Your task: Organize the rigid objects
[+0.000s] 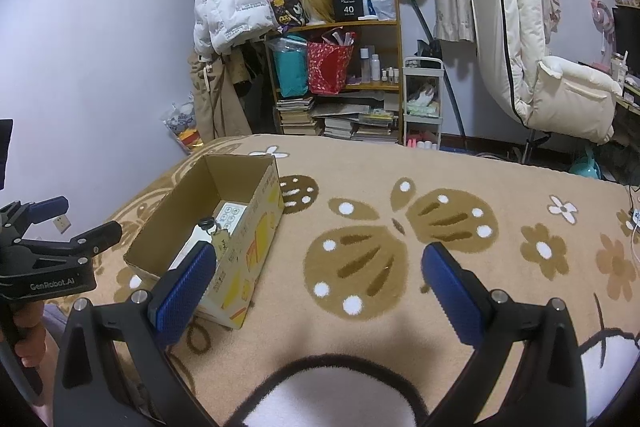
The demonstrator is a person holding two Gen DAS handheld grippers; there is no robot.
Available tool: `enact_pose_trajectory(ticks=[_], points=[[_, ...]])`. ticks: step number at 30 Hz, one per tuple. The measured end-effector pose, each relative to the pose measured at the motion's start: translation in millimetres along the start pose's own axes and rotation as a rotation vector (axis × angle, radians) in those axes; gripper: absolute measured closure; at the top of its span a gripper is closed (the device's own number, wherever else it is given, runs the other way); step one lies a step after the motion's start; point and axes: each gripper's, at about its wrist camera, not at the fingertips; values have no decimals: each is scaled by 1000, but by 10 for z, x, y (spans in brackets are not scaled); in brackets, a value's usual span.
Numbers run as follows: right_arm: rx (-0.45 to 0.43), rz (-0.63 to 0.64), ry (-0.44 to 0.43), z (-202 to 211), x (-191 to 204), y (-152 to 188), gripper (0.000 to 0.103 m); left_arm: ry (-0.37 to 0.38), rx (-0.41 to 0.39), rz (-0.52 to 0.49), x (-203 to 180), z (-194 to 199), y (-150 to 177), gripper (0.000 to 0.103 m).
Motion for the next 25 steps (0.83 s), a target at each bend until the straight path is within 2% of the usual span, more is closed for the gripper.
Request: enact_pose_trajectory(ticks=[7,25], points=[[1,0,0,2,21,5,0,6,16,29,50,-28,10,3],[14,-1,5,1,-56,25,0,-16,-15,3,2,43,14,3]])
Point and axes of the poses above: each gripper's, at about its wrist camera, not at the fingertips, and z roughly against the way its jaws point, x to its left, y to its underside, and after that the axes turned 4 degrees about -z, right-handed
